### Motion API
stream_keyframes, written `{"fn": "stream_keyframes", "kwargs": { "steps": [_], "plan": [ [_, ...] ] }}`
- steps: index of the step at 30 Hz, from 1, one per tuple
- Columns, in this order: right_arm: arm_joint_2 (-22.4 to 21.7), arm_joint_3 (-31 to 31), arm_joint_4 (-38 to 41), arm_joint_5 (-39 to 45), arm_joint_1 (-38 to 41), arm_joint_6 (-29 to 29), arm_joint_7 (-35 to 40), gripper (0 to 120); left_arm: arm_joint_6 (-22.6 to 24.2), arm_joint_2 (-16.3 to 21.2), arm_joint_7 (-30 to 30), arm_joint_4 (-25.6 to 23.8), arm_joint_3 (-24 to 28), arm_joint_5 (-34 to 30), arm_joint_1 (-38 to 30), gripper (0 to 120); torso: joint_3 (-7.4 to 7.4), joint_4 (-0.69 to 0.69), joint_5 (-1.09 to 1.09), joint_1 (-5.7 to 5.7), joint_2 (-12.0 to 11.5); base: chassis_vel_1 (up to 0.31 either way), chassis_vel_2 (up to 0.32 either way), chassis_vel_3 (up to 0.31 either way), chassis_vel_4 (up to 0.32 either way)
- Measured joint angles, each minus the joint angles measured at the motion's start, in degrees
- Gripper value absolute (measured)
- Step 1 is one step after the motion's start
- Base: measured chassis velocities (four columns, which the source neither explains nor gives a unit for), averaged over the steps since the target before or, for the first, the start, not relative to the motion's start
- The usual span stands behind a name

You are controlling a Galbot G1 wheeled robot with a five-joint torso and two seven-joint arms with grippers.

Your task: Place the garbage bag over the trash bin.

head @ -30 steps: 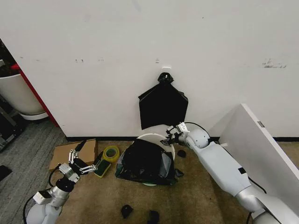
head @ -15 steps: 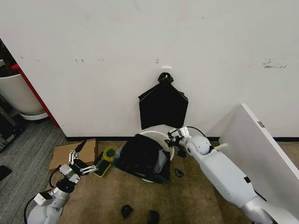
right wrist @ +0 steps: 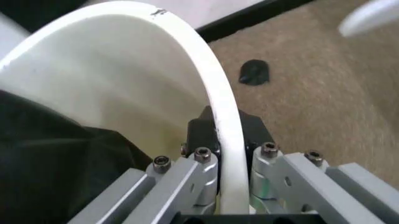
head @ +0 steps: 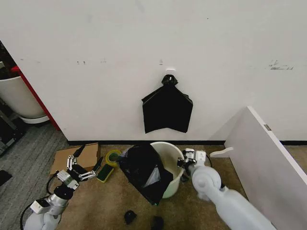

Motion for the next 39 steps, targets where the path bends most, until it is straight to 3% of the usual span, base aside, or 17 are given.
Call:
{"fn": "stream_keyframes", "kwargs": {
  "steps": [8,22,26,31,34,37,39],
  "plan": [
    [5.12,1.83,0.04,-1.45,-4.16,7.95,5.06,2,0.01,0.36,0.01,-1.27,-0.42,-0.86,0.58,100,0.01,0.01,0.0,0.0,0.0,0.0,0.0,0.0,0.0],
    [9.92,1.6,0.85,-5.8,-9.47,9.51,9.74,4,0.31,0.55,0.42,-2.15,-0.75,-2.07,0.71,100,0.0,0.02,0.0,0.0,0.0,0.0,0.0,0.0,0.0],
    [9.69,1.16,2.09,-5.96,-10.32,9.24,10.72,17,0.33,0.53,0.51,-2.11,-0.37,-1.9,0.46,100,0.01,0.02,0.0,0.01,0.0,0.0,0.0,0.0,0.0],
    [7.9,-0.2,8.97,-6.76,-13.4,7.9,14.61,39,0.33,0.58,0.65,-1.96,-0.31,-1.85,0.41,100,0.0,0.02,0.0,0.01,0.0,0.0,0.0,0.0,0.0],
    [6.89,-0.72,11.47,-8.12,-14.31,7.32,14.9,45,0.33,0.61,0.66,-1.9,-0.32,-1.83,0.42,100,0.01,0.02,0.01,0.01,0.0,0.0,0.0,0.0,0.0],
    [4.86,-2.58,14.88,-19.23,-15.81,8.15,9.2,59,0.33,0.56,0.57,-1.63,-0.15,-1.48,0.32,100,0.01,0.02,0.01,0.01,0.0,0.0,0.0,0.0,0.0],
    [3.62,-4.5,15.39,-29.24,-16.55,10.59,1.58,65,0.33,0.3,-0.17,-1.35,0.32,-0.73,0.19,100,0.01,0.01,0.0,0.01,0.0,0.0,0.0,0.0,0.0]
  ]
}}
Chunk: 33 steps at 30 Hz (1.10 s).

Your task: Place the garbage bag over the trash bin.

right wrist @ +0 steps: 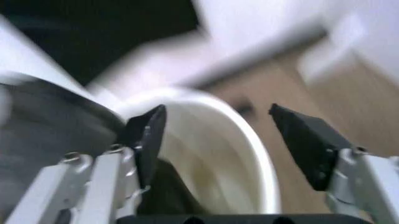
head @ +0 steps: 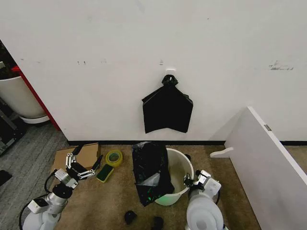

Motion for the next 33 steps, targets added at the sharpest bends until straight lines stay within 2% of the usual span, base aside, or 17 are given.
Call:
{"fn": "stream_keyframes", "kwargs": {
  "steps": [4,5,6,9,14,18,22,24,25,27,30,32,33],
  "plan": [
    [-0.52,-3.92,-0.13,-8.81,1.01,0.84,-5.8,77,-0.13,-0.61,-2.84,0.11,0.98,2.59,-0.05,100,0.0,-0.01,0.0,0.0,0.0,0.0,0.0,0.0,0.0],
    [-0.21,-6.51,-0.38,-10.68,2.6,-0.63,-6.45,84,-0.2,-0.96,-4.06,0.09,1.44,3.82,-0.06,100,0.0,0.01,0.0,0.0,0.0,0.0,0.0,0.0,0.0],
    [-0.13,-6.87,-0.45,-10.83,2.85,-0.9,-6.48,84,-0.2,-0.98,-4.12,0.09,1.47,3.89,-0.06,100,0.0,0.01,0.0,0.0,0.0,0.0,0.0,0.0,0.0],
    [1.34,-11.05,-2.42,-11.17,6.08,-4.64,-6.47,97,-0.21,-1.33,-5.0,-0.39,1.91,4.97,-0.07,100,0.0,0.02,0.0,0.0,0.0,0.0,0.0,0.0,0.0],
    [2.98,-13.69,-6.09,-13.96,7.97,-9.54,-4.84,100,-0.21,-1.12,-5.27,-0.37,1.58,5.13,-0.08,100,0.0,0.01,0.0,0.0,0.0,0.0,0.0,0.0,0.0],
    [3.57,-13.41,-8.19,-14.39,8.49,-11.14,-3.18,100,-0.33,-1.01,-5.52,0.14,1.43,5.24,-0.1,100,0.0,0.01,0.0,0.0,0.0,0.0,0.0,0.0,0.0],
    [3.74,-11.73,-9.39,-14.2,8.69,-9.17,-2.71,87,-0.67,-1.32,-6.8,0.45,2.24,6.42,-0.1,100,0.0,0.01,0.0,0.0,0.0,0.0,0.0,0.0,0.0],
    [3.7,-11.55,-9.39,-14.07,8.68,-9.0,-2.72,86,-0.7,-1.37,-7.06,0.46,2.41,6.63,-0.1,100,0.0,0.0,0.0,0.0,0.0,0.0,0.0,0.0,0.0],
    [3.56,-11.24,-9.27,-13.75,8.61,-8.82,-2.74,79,-0.74,-1.55,-7.91,0.46,2.98,7.2,-0.11,100,0.0,0.0,0.01,0.0,0.0,0.0,0.0,0.0,0.0],
    [3.4,-10.94,-9.08,-13.27,8.48,-8.79,-2.75,74,-0.74,-1.69,-8.79,0.37,3.6,7.73,-0.06,100,0.0,0.01,0.0,0.0,0.0,0.0,0.0,0.0,0.0],
    [2.51,-9.92,-7.64,-8.81,7.78,-9.65,-2.66,58,-0.62,-1.87,-12.58,-0.88,6.92,10.0,0.66,100,0.0,0.0,0.01,0.0,0.0,0.0,0.0,0.0,0.0],
    [2.43,-9.81,-7.47,-8.23,7.74,-9.76,-2.63,56,-0.58,-1.81,-13.11,-1.09,7.46,10.36,0.81,100,0.0,0.01,0.01,0.0,0.0,0.0,0.0,0.0,0.0],
    [2.08,-9.36,-6.84,-5.96,7.61,-10.17,-2.56,51,-0.26,-1.44,-14.82,-1.94,9.12,11.6,1.34,100,0.0,0.0,0.0,0.0,0.0,0.0,0.0,0.0,0.0]
  ]
}}
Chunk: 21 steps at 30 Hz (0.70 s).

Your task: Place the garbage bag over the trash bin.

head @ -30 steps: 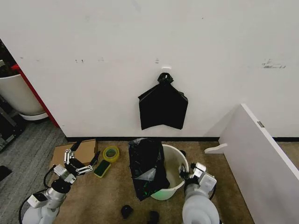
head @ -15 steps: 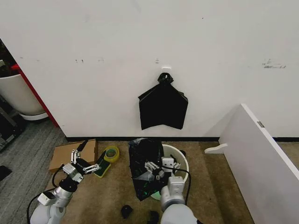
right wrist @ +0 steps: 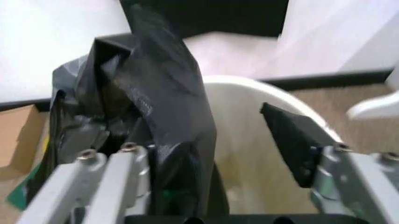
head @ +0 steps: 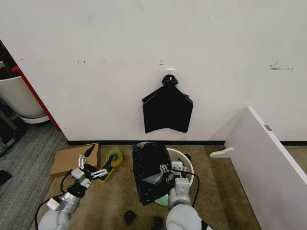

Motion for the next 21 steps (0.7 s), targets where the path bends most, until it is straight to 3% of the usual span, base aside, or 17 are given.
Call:
{"fn": "stream_keyframes", "kwargs": {
  "steps": [5,9,11,14,17,18,21],
  "plan": [
    [-1.15,1.67,0.99,4.35,-0.17,-0.39,-0.52,34,2.65,1.64,-2.72,-2.41,2.22,2.25,0.53,100,0.0,0.01,0.01,0.0,0.0,0.0,0.0,0.0,0.0],
    [-3.08,4.04,2.06,8.08,-0.4,-0.26,-3.13,14,12.07,5.29,-8.09,-5.63,4.36,1.03,0.52,100,0.0,0.0,0.01,0.0,0.0,0.0,0.0,0.0,0.0],
    [-3.25,4.2,2.18,8.46,-0.45,-0.27,-3.42,13,13.33,5.62,-8.52,-6.05,4.62,0.66,0.52,100,0.0,0.0,0.01,0.0,0.0,0.0,0.0,0.0,0.0],
    [-4.57,5.02,2.36,10.53,-0.87,-0.29,-6.22,0,22.62,7.45,-13.76,-8.78,8.45,-0.87,0.36,100,0.0,0.01,0.02,0.0,0.0,0.0,0.0,0.0,0.0],
    [-5.18,5.58,2.42,13.02,-0.97,-0.53,-7.48,0,32.34,8.61,-20.67,-11.57,14.05,-2.03,0.05,100,0.0,0.0,0.0,0.0,0.0,0.0,0.0,0.0,0.0],
    [-5.18,5.58,2.42,13.02,-0.97,-0.53,-7.48,0,32.34,8.61,-20.67,-11.57,14.05,-2.03,0.05,100,0.0,0.0,0.0,0.0,0.0,0.0,0.0,0.0,0.0],
    [-5.69,6.29,2.44,14.67,-0.99,-0.63,-8.88,0,39.46,9.58,-27.27,-13.54,18.42,-2.81,-0.79,100,0.0,-0.01,0.02,0.0,0.0,0.0,0.0,0.0,0.0]
  ]
}}
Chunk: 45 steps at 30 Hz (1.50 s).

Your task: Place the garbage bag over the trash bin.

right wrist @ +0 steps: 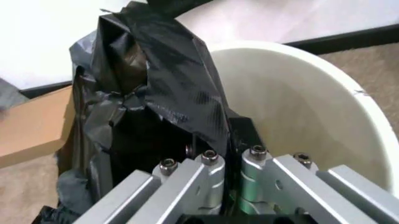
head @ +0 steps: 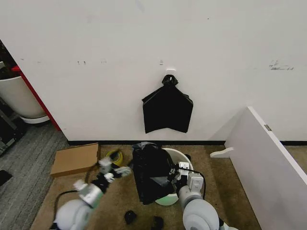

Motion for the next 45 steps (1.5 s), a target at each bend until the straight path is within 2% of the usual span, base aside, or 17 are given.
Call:
{"fn": "stream_keyframes", "kwargs": {
  "steps": [2,10,12,16,18,20,23,32,45],
  "plan": [
    [-0.52,0.76,-0.02,0.94,0.08,-0.16,-0.94,0,5.01,1.12,-5.52,-1.59,3.37,0.0,-0.82,100,0.0,0.01,-0.01,0.0,0.0,0.0,0.0,0.0,0.0],
    [-2.2,3.55,-0.91,3.28,0.77,-2.05,-4.3,0,13.18,1.91,-15.72,-4.94,7.96,-1.72,-2.33,100,0.0,0.01,0.0,0.0,0.0,0.0,0.0,0.0,0.0],
    [-3.3,5.7,-2.15,4.59,1.26,-3.88,-7.98,0,17.69,1.56,-20.63,-6.87,9.9,-2.9,-3.07,100,0.0,0.01,-0.01,0.0,0.0,0.0,0.0,0.0,0.0],
    [-3.51,7.74,-3.69,5.44,1.71,-5.48,-10.77,0,20.57,0.96,-24.14,-8.21,11.29,-3.28,-3.74,100,0.0,0.01,0.0,0.0,0.0,0.0,0.0,0.0,0.0],
    [-3.25,9.22,-4.9,6.05,2.0,-6.33,-12.27,0,24.15,-0.09,-31.44,-9.52,13.48,-5.32,-4.7,100,0.0,0.01,0.0,0.0,0.0,0.0,0.0,0.0,0.0],
    [-3.22,9.32,-4.94,6.12,2.0,-6.41,-12.37,0,24.57,-0.3,-32.39,-9.58,13.76,-5.58,-4.83,100,0.0,0.01,0.0,0.0,0.0,0.0,0.0,0.0,0.0],
    [-3.08,9.13,-4.5,6.14,1.49,-7.0,-12.65,0,27.55,-2.67,-38.19,-8.8,16.14,-6.26,-6.39,100,0.0,0.01,-0.01,0.0,0.0,0.0,0.0,0.0,0.0],
    [-2.36,7.76,-2.65,4.48,0.23,-7.64,-12.06,0,28.71,-5.48,-40.33,-6.86,17.68,-7.75,-9.98,100,0.0,0.01,-0.01,0.0,0.0,0.0,0.0,0.0,0.0],
    [-2.03,7.43,-0.59,3.69,-0.67,-7.84,-10.75,0,30.48,-7.22,-43.91,0.13,19.71,-8.73,-15.73,100,0.0,0.01,-0.01,0.0,0.0,0.0,0.0,0.0,0.0]
  ]
}}
